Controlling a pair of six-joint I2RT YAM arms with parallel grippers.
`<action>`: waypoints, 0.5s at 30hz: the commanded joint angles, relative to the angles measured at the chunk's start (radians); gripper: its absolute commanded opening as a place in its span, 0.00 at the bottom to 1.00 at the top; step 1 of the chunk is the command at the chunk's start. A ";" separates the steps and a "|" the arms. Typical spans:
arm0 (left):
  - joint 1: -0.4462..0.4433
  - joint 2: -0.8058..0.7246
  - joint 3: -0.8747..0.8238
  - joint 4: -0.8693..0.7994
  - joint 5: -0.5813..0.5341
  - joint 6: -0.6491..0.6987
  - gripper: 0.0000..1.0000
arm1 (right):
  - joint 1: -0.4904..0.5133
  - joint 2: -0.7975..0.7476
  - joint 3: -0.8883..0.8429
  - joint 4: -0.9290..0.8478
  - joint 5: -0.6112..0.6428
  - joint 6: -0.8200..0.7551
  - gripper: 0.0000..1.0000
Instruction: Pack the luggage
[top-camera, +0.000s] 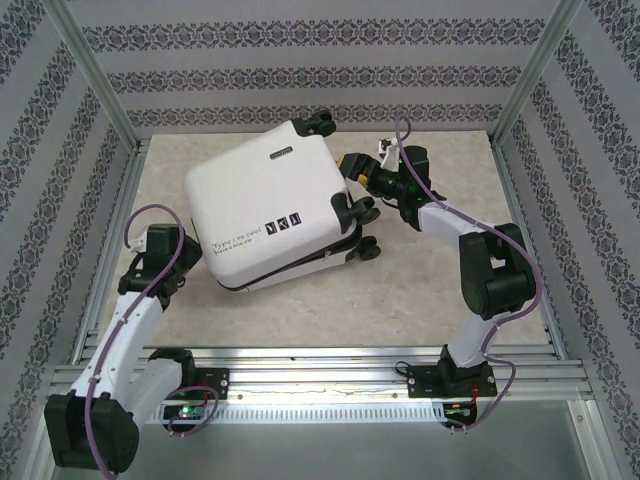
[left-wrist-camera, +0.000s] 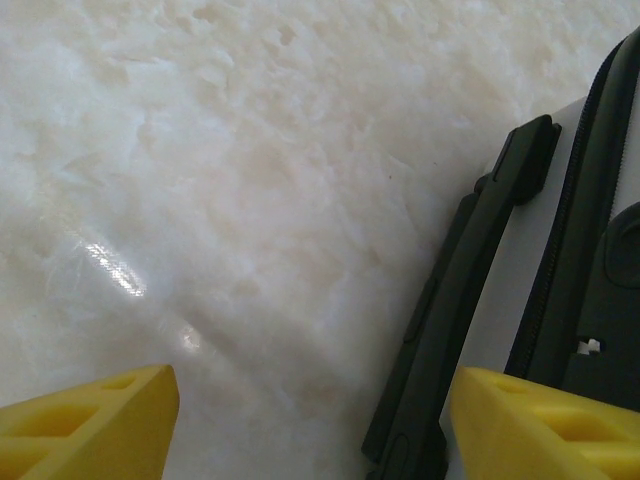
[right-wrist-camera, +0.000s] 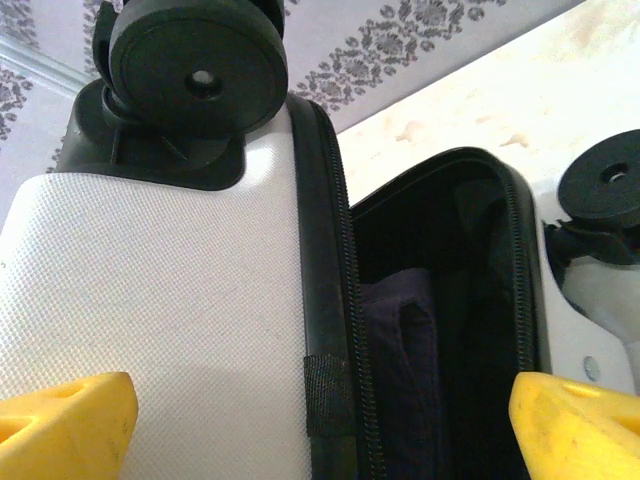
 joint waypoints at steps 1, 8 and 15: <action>-0.129 0.024 0.130 0.360 0.415 0.024 0.73 | 0.156 -0.060 0.006 0.049 -0.361 -0.127 0.96; -0.133 0.061 0.184 0.359 0.407 0.046 0.74 | 0.133 -0.038 -0.028 0.061 -0.350 -0.125 0.95; -0.134 0.108 0.229 0.357 0.401 0.077 0.75 | 0.119 0.007 -0.037 0.087 -0.348 -0.110 0.94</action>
